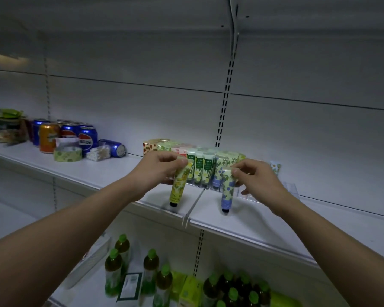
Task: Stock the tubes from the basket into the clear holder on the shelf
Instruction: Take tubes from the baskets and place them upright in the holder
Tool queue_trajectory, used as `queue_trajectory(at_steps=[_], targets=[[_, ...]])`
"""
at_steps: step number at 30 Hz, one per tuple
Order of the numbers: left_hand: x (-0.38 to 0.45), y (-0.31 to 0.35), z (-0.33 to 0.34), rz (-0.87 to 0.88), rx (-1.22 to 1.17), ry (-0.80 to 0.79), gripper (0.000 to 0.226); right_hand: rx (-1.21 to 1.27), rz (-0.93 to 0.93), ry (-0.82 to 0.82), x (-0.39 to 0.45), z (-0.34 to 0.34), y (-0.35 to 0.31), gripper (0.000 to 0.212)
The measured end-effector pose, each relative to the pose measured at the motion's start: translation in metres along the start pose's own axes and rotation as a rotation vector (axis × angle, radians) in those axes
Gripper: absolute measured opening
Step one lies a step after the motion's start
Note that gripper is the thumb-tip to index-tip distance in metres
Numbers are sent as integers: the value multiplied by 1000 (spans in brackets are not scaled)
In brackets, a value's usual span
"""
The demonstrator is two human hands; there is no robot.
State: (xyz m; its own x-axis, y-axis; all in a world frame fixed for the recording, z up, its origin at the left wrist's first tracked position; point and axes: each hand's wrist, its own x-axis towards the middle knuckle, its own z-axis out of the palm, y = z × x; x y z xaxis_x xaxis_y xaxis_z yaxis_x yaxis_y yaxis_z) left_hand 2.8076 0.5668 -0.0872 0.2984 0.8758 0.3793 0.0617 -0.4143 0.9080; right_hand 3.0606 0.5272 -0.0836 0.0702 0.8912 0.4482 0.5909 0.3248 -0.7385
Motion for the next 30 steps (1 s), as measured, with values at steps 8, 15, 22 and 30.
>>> queue_trajectory(at_steps=[8,15,22,30], targets=[[50,-4,12,36,-48,-44,17,1,24,250,68,-14,26,11],[67,-15,22,29,-114,-74,19,18,39,240,96,1,36,14],[70,-27,23,2,-133,-75,18,-39,38,229,100,19,52,9],[66,-25,27,-4,-85,-69,14,-32,54,197,90,18,66,4]])
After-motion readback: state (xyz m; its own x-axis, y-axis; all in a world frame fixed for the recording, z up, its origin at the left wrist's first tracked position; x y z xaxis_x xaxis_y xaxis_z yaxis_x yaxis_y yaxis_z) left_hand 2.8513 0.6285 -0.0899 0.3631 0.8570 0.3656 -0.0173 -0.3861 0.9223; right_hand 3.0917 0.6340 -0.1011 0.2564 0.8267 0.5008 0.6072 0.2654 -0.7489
